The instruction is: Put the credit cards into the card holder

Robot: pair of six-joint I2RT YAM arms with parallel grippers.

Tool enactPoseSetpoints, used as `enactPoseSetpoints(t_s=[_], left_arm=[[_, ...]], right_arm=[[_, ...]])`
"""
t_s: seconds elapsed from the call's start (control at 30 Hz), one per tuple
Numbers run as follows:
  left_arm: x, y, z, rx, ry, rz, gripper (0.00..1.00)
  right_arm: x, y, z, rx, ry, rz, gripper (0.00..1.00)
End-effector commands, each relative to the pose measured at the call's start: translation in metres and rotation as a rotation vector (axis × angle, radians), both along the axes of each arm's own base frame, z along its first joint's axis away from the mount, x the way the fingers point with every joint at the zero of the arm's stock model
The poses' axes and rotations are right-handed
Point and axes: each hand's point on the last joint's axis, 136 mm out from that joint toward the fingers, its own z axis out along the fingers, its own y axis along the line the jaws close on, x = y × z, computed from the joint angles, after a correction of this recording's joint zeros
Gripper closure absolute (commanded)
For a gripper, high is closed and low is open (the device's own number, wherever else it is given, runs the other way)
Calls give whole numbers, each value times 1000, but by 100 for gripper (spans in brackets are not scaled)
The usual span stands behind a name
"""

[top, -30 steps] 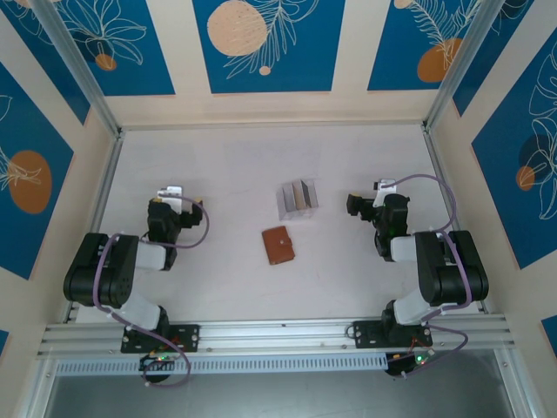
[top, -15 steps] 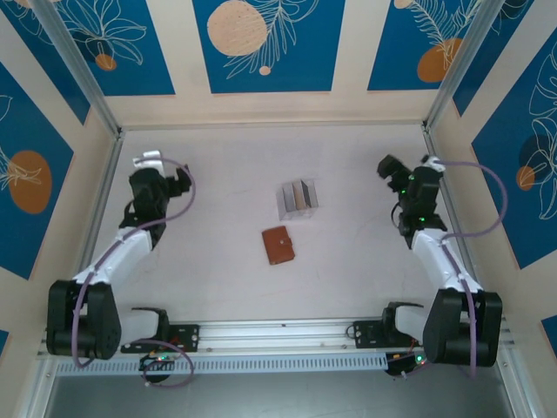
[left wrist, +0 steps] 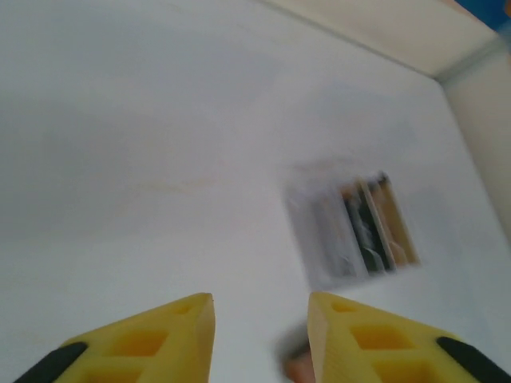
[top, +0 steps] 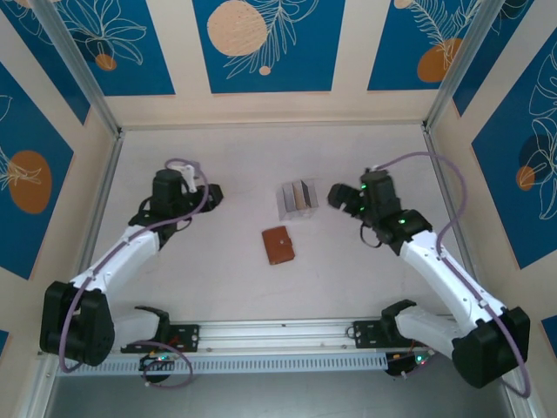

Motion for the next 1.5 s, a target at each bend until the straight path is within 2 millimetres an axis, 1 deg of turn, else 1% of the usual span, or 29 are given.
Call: enactPoseSetpoints(t_s=[0.0, 0.07, 0.17, 0.23, 0.27, 0.3, 0.37, 0.47, 0.53, 0.73, 0.87, 1.0, 1.2, 1.3, 1.47], left_arm=[[-27, -45, -16, -89, 90, -123, 73], [-37, -65, -27, -120, 120, -165, 77], [-49, -90, -47, -134, 166, -223, 81], [-54, -100, -62, -141, 199, -239, 86], [-56, -104, -69, -142, 215, -244, 87], [-56, -106, -75, -143, 225, -244, 88], [-56, -110, -86, -150, 243, -253, 89], [-54, -114, -97, -151, 256, -259, 90], [-52, -116, -106, -149, 272, -260, 90], [-53, -116, -132, -139, 316, -254, 92], [-59, -113, -148, -122, 346, -253, 93], [-67, -108, -163, -100, 373, -248, 94], [-71, -103, -172, -76, 383, -239, 95], [-71, -104, -173, -72, 383, -244, 96], [-71, -106, -175, -62, 383, -244, 96]], right_arm=[[-18, 23, -30, -106, 121, 84, 21], [-21, 50, -43, -140, 144, 149, 30], [-25, 89, -61, -182, 174, 249, 35], [-25, 111, -72, -210, 192, 304, 40], [-28, 122, -79, -219, 205, 341, 44], [-29, 132, -84, -221, 211, 372, 46], [-30, 147, -94, -238, 221, 414, 46], [-31, 162, -103, -236, 236, 457, 47], [-31, 166, -109, -251, 242, 472, 48], [-26, 167, -130, -306, 271, 478, 54], [-25, 169, -145, -333, 296, 494, 57], [-24, 166, -158, -366, 323, 492, 61], [-29, 165, -166, -400, 337, 497, 63], [-34, 165, -167, -423, 339, 506, 63], [-45, 171, -172, -367, 369, 543, 57]])
